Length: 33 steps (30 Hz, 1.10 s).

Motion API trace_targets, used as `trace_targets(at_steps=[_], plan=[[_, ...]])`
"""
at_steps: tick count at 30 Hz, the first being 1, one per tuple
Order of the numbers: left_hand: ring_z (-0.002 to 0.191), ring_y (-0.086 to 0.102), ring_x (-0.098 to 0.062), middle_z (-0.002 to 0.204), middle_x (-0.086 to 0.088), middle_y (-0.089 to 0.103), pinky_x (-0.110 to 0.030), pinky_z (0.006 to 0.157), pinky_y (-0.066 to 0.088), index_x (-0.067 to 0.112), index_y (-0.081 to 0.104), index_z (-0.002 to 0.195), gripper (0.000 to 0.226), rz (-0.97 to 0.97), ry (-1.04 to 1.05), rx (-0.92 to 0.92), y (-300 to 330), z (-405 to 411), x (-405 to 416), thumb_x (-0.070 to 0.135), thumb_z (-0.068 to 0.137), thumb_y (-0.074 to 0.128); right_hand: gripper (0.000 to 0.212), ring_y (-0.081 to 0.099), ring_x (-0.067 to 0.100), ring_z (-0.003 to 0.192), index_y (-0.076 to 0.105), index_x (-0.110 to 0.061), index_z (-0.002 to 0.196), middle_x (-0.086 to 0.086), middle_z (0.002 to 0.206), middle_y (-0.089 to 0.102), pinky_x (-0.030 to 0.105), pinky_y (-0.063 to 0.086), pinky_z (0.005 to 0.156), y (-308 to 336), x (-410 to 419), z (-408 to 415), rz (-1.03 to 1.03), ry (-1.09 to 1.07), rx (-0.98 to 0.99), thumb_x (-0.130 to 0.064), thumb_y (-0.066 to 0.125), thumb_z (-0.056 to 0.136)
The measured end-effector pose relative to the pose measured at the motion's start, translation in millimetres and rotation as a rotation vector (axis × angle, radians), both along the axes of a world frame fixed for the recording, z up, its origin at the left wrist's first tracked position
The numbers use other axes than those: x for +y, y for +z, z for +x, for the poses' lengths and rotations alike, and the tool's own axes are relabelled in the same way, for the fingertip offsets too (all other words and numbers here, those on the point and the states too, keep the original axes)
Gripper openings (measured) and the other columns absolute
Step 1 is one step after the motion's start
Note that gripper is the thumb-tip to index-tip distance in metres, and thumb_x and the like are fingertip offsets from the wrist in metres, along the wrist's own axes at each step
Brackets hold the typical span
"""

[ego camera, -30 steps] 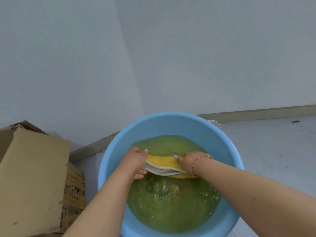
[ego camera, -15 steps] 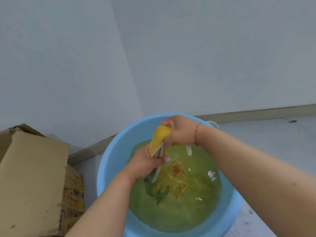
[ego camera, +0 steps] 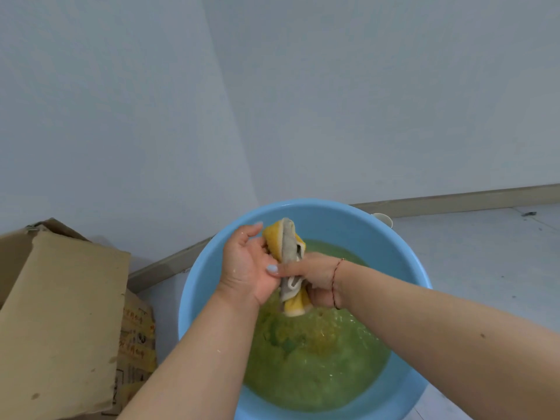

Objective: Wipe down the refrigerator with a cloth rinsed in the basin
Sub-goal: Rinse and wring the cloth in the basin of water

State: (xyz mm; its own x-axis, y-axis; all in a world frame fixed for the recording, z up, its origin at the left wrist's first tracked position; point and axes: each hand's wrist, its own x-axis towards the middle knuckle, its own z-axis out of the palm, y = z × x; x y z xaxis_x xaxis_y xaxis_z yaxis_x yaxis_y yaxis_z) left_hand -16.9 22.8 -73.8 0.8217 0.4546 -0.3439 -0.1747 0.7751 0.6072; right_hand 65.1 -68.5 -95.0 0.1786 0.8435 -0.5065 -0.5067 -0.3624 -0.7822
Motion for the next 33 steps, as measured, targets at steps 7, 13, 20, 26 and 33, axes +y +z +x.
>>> trace_targets(at_steps=[7, 13, 20, 26, 33], plan=[[0.108, 0.052, -0.015, 0.127, -0.001, 0.047, -0.025, 0.092, 0.044, 0.017, 0.047, 0.13, 0.066, 1.58, 0.05, 0.652, -32.2, -22.1, 27.3, -0.01, 0.071, 0.057, 0.033, 0.044, 0.011, 0.038, 0.056, -0.003, 0.088, 0.003, 0.055, 0.047, 0.016, 0.041, 0.039, 11.8, -11.2, 36.6, -0.104, 0.05, 0.363, -0.011, 0.068, 0.057], [0.117, 0.046, -0.002, 0.13, 0.015, 0.051, -0.013, 0.097, 0.036, 0.042, 0.046, 0.126, 0.067, 1.992, -0.223, 0.368, -49.7, -22.0, 8.7, 0.014, 0.07, 0.069, 0.041, 0.044, 0.008, 0.038, 0.056, -0.003, 0.099, 0.001, 0.057, 0.049, 0.014, 0.037, 0.037, 4.5, -17.4, 34.2, -0.198, 0.655, 0.183, -0.016, 0.063, 0.061], [0.065, 0.057, -0.021, 0.064, 0.004, 0.053, -0.024, 0.046, 0.035, 0.02, 0.05, 0.067, 0.012, 1.855, -0.646, 0.741, -48.4, -13.7, -5.7, 0.009, 0.069, 0.054, 0.028, 0.06, 0.02, 0.067, 0.061, -0.011, 0.104, 0.004, 0.083, 0.066, 0.029, 0.052, 0.057, 0.9, -13.2, 15.9, -0.429, 0.832, -1.481, -0.022, 0.065, 0.078], [0.044, 0.045, -0.018, 0.05, -0.002, 0.05, -0.022, 0.045, 0.031, 0.014, 0.052, 0.052, 0.02, 1.255, -0.768, 0.805, -35.0, -8.1, -17.3, 0.008, 0.058, 0.07, 0.032, 0.062, 0.026, 0.074, 0.051, -0.018, 0.111, 0.002, 0.087, 0.064, 0.03, 0.048, 0.059, -20.8, -24.9, 29.2, 0.031, 0.657, -1.973, -0.019, 0.058, 0.08], [0.029, 0.028, -0.007, 0.043, 0.0, 0.045, -0.011, 0.036, 0.016, 0.014, 0.053, 0.051, 0.022, 0.741, -0.827, 0.628, -14.4, -18.1, -6.8, 0.013, 0.066, 0.069, 0.042, 0.061, 0.018, 0.072, 0.054, -0.021, 0.104, -0.004, 0.082, 0.061, 0.025, 0.045, 0.056, -19.6, -24.0, 36.1, 0.265, 0.264, -1.868, -0.023, 0.073, 0.066]])
